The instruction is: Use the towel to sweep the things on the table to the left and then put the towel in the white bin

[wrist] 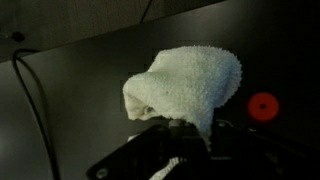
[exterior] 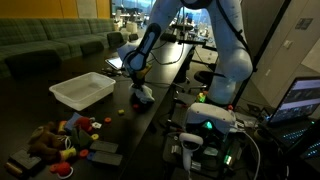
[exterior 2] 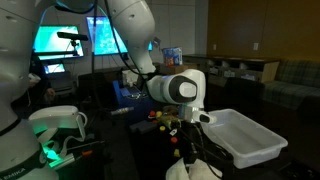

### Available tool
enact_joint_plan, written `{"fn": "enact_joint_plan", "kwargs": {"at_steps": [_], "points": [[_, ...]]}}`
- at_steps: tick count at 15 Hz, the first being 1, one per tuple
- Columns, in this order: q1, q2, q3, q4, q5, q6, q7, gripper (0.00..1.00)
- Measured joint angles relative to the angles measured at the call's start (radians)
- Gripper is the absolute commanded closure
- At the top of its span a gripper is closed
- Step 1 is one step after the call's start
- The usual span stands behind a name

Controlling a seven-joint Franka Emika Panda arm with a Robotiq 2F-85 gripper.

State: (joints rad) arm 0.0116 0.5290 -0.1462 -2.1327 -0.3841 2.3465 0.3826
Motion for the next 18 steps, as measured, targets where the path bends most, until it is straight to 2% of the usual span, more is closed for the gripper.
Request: {"fn": "enact_joint_plan", "kwargs": {"at_steps": [5,9,18], "points": [[0.14,0.156,0.025,0.035,0.003,-0.016,0.027,0.87],[0.216,0.224,0.058,0.097,0.009,-0.044,0.026,0.87],[0.352,0.32,0.095,0.344,0.006,-0.05,-0.016,0.87]]}}
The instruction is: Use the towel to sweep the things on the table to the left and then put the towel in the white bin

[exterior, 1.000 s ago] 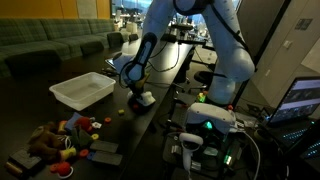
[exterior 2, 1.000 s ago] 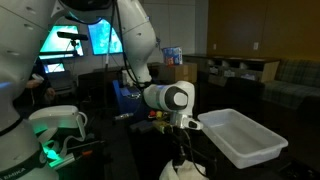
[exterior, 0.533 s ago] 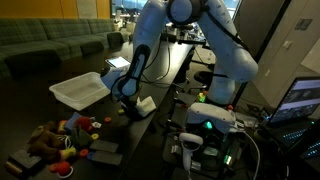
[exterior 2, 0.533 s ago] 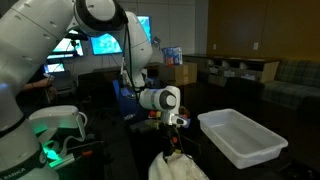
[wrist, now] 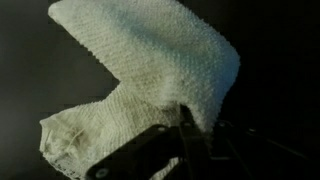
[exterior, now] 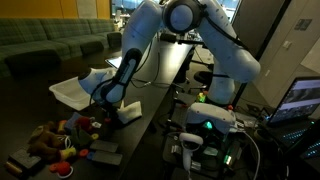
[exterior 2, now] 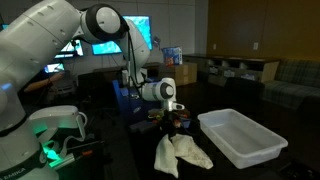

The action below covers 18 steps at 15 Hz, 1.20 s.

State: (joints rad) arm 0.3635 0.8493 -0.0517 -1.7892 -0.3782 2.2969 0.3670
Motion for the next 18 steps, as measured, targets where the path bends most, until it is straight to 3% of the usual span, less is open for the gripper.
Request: {"fn": "enact_joint_plan", "kwargs": {"at_steps": [8,18], "points": [[0.087,0.019,0.098,0.184,0.014,0.0,-0.059,0.87],[0.081,0.008,0.141,0.368,0.133,0.004,-0.142,0.89]]}}
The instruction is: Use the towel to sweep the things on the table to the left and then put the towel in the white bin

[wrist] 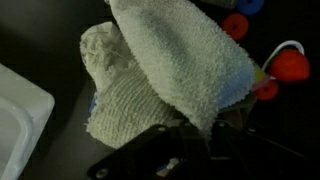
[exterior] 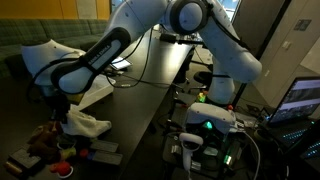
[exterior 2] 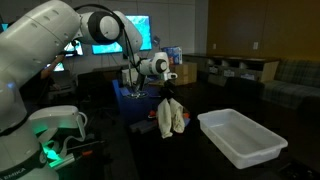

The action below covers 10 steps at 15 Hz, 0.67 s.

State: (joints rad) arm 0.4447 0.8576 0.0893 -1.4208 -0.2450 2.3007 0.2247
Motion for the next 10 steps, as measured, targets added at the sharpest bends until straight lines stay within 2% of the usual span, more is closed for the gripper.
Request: {"fn": "enact_joint_plan", "kwargs": {"at_steps": [6,10], "points": [[-0.031,-0.109,0.002,-0.012,0.025,0.027,-0.02,0.89],[-0.065,-0.197,0.007,-0.066,0.043,0.045,-0.037,0.88]]}}
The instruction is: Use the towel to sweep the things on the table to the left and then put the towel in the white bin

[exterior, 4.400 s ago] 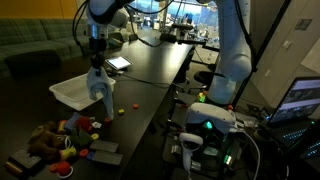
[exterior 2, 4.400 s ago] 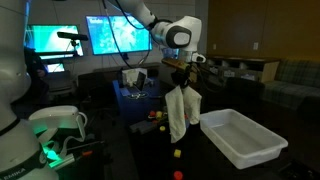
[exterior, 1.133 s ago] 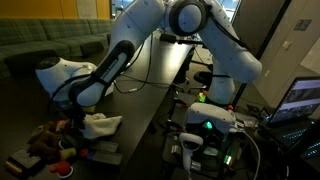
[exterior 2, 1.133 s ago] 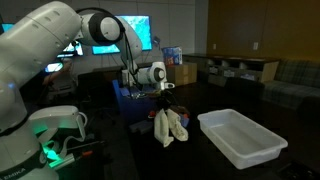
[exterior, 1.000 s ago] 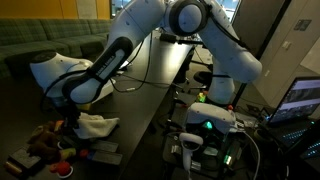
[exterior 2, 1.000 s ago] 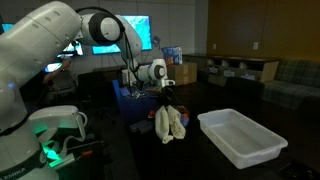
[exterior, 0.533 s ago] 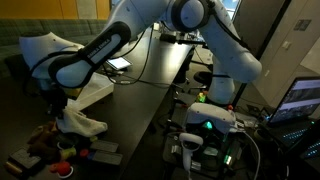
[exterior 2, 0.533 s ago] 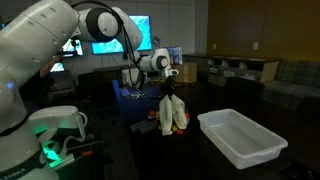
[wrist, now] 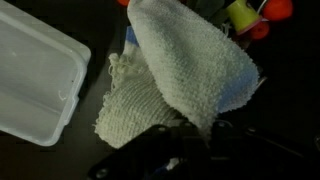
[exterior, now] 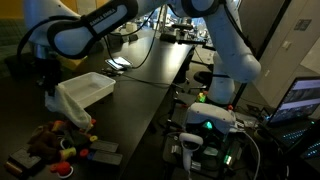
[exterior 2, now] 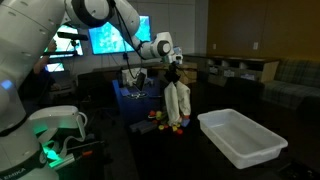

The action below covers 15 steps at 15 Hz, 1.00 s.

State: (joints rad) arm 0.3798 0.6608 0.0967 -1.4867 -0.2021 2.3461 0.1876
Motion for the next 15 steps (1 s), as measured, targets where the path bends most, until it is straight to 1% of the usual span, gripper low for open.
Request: {"fn": "enact_joint_plan", "kwargs": {"at_steps": [4,7,11,12,15], "points": [[-0.036,-0.089,-0.001,-0.06,0.0,0.018,0.001,0.89],[-0.046,-0.127,-0.018,-0.066,-0.001,0.019,0.019,0.88],[-0.046,-0.136,-0.056,-0.04,-0.018,0.018,0.089,0.87],[-0.046,-0.133,-0.071,-0.029,-0.024,0.018,0.105,0.88],[-0.056,-0.106,-0.116,0.027,-0.039,0.01,0.124,0.87]]}}
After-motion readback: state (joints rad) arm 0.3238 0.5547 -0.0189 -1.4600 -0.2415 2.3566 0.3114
